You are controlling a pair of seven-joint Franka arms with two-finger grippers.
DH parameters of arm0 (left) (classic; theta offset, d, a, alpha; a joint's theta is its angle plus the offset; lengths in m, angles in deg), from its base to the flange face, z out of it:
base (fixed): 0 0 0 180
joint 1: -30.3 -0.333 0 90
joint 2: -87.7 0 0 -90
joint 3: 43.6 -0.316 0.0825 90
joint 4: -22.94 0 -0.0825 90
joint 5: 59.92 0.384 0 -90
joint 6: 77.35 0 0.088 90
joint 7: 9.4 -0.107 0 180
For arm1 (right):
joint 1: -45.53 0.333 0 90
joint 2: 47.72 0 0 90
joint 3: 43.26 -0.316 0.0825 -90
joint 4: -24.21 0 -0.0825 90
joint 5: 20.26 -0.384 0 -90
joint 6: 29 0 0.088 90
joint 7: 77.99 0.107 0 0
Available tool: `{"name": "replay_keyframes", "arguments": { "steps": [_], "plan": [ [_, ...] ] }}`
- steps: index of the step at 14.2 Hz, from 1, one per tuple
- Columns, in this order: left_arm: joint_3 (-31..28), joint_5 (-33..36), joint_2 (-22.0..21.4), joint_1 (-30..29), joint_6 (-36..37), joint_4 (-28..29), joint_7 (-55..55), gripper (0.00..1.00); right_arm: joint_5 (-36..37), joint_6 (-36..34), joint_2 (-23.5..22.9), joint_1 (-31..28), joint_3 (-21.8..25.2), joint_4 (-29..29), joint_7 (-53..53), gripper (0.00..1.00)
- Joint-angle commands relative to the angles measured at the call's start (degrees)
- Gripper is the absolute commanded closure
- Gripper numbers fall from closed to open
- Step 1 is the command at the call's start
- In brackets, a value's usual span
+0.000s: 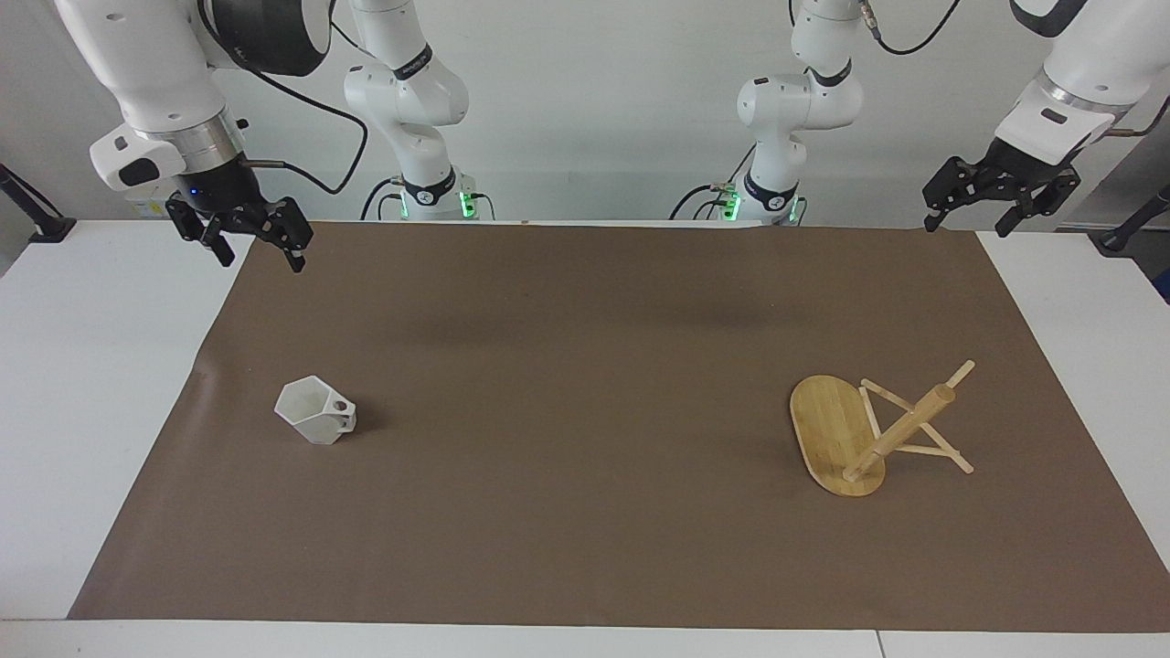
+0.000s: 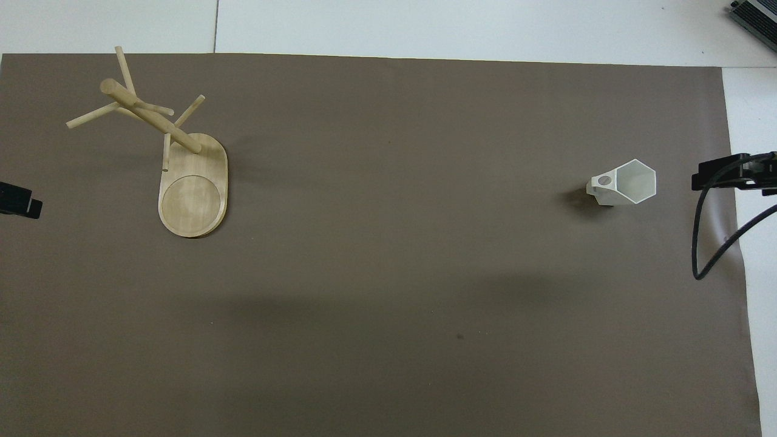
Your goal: Hang cup on rack
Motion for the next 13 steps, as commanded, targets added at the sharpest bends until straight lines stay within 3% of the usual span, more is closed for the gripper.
{"name": "replay_keyframes", "arguments": {
  "steps": [1, 5, 8, 13],
  "plan": [
    [0.2, -0.2, -0.8, -0.1, 0.3, 0.9, -0.3, 0.00, -0.6, 2.1, 1.8, -0.7, 0.0, -2.6, -1.1, 0.00],
    [0.2, -0.2, -0.8, 0.4, 0.0, 0.9, -0.6, 0.00, -0.8, 5.5, 1.8, -0.5, 0.0, -3.9, -6.7, 0.00],
    [0.2, -0.2, -0.8, 0.6, 0.0, 0.9, -0.5, 0.00, -1.1, 13.0, 1.2, -2.0, 0.2, -9.0, -7.4, 0.00],
    [0.2, -0.2, -0.8, 0.5, -0.1, 0.9, -0.2, 0.00, -1.1, 18.1, -4.3, -3.1, 0.3, -10.6, -7.0, 0.00]
  ]
}}
